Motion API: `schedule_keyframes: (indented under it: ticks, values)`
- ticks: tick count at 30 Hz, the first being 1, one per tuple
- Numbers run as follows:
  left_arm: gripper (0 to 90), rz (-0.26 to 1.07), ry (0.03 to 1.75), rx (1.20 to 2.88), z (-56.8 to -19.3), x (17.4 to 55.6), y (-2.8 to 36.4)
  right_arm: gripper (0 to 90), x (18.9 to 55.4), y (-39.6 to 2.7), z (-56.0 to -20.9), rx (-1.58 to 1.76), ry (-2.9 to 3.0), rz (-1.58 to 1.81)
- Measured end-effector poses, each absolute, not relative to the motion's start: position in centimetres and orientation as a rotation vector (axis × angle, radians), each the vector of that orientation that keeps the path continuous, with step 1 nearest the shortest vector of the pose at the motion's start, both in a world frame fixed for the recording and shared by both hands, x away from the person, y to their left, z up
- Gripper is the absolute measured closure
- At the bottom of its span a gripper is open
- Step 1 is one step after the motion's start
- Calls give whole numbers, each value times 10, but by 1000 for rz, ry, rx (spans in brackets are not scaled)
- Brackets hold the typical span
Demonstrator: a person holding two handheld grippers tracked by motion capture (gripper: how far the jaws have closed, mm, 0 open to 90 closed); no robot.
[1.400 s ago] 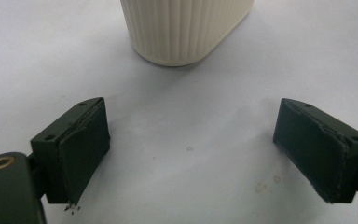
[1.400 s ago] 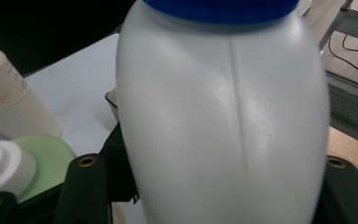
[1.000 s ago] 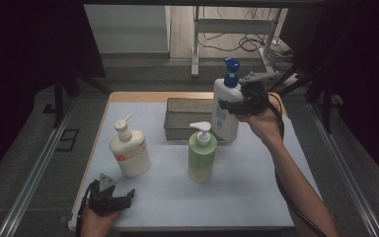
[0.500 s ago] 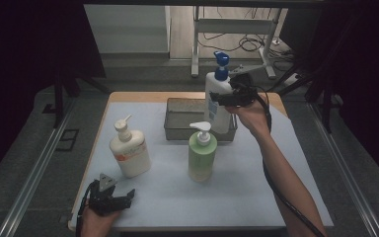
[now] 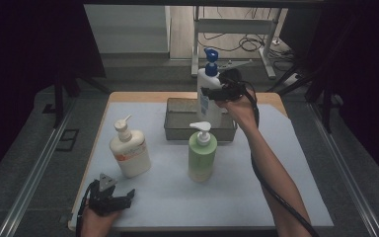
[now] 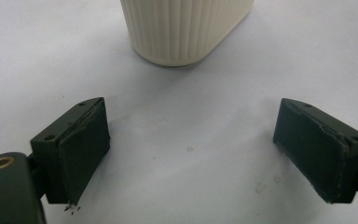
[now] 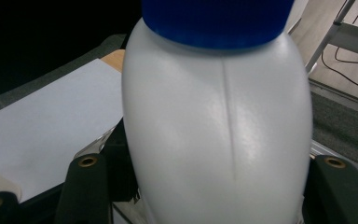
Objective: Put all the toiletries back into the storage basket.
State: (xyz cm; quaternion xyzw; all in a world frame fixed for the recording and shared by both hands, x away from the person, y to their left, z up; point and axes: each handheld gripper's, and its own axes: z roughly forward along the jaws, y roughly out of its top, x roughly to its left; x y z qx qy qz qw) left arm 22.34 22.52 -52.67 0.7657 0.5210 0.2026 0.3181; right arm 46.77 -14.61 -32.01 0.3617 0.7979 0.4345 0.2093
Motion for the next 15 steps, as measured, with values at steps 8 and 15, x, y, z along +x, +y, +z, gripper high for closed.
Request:
schedule_keyframes:
  ticks: [8, 15]
  values:
    - [103, 533, 1371, 2016, -527, 223, 225, 401, 479, -134, -329, 1003, 2208, 1219]
    - [103, 532, 1371, 2015, -527, 223, 225, 401, 485, -127, -340, 990, 2204, 1216]
